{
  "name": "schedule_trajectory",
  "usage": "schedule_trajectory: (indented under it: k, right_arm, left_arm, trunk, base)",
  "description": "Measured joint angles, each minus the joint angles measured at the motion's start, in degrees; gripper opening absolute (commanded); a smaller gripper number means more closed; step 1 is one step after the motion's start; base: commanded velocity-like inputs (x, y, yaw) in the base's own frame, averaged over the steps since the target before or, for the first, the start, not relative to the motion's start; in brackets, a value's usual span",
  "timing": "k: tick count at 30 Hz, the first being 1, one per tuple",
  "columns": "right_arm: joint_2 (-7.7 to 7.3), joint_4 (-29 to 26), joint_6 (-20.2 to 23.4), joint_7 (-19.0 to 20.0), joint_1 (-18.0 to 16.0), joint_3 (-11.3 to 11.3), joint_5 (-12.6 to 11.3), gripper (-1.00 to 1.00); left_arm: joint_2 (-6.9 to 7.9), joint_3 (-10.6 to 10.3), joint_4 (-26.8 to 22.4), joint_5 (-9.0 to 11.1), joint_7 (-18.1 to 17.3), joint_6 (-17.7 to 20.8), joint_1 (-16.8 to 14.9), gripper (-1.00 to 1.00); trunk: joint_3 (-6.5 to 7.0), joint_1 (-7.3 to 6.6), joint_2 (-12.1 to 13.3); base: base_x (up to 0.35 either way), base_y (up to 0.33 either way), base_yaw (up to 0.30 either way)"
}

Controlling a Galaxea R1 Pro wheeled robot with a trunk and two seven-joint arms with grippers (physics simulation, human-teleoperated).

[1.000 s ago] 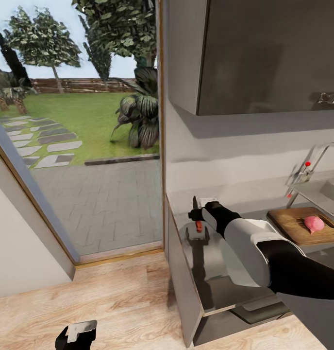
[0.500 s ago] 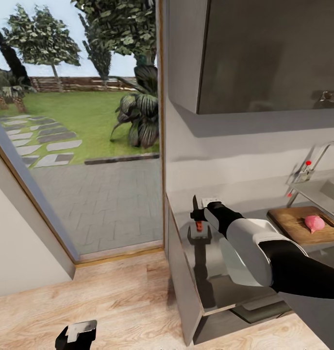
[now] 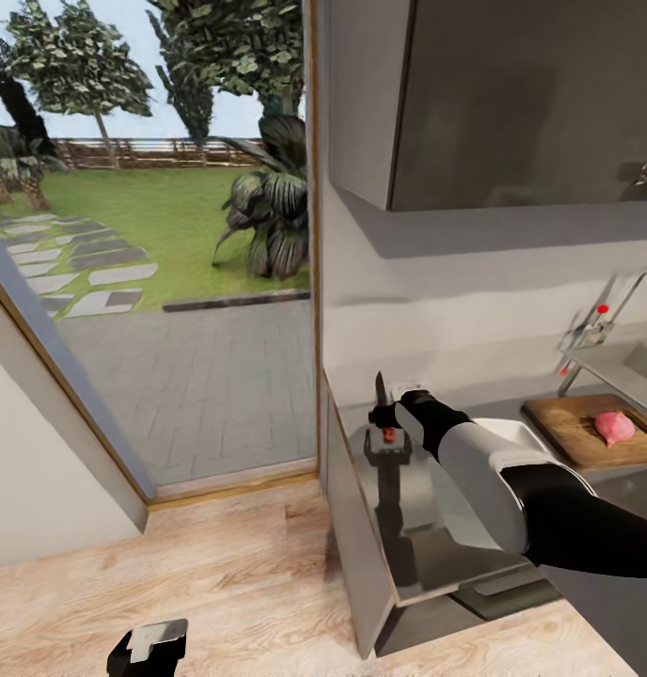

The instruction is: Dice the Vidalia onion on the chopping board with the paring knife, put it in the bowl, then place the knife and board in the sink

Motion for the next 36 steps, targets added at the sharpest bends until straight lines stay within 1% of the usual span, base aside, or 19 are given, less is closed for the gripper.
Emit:
schedule_trajectory:
  k: [13,18,33,34,36]
  right_arm:
    - [0.03,0.3,0.0,0.0,0.0,0.0,0.0,1.00]
    - [0.02,-0.1,-0.1,0.1,-0.1,-0.5,-0.4,1.00]
    - [-0.08,-0.5,-0.2,0.1,0.0,-0.6,-0.5,1.00]
    - [-0.10,-0.5,-0.2,0.1,0.0,-0.5,-0.5,-1.00]
    - [-0.10,-0.5,-0.2,0.1,0.0,-0.6,-0.5,-1.00]
  left_arm:
    - [0.00,0.0,0.0,0.0,0.0,0.0,0.0,1.00]
    - [0.00,0.0,0.0,0.0,0.0,0.0,0.0,1.00]
    - [0.00,0.0,0.0,0.0,0.0,0.0,0.0,1.00]
    - [0.00,0.0,0.0,0.0,0.0,0.0,0.0,1.00]
    - [0.00,0.0,0.0,0.0,0.0,0.0,0.0,1.00]
  trunk:
    - [-1.19,0.00,0.0]
    - [-1.58,-0.02,0.0]
    - [-1.70,-0.02,0.0]
    - [-1.70,-0.02,0.0]
    - [-1.70,-0.02,0.0]
  base:
    - [0.000,0.040,0.000]
    - [0.000,0.001,0.000]
    - [0.000,0.000,0.000]
    - [0.000,0.000,0.000]
    - [0.000,0.000,0.000]
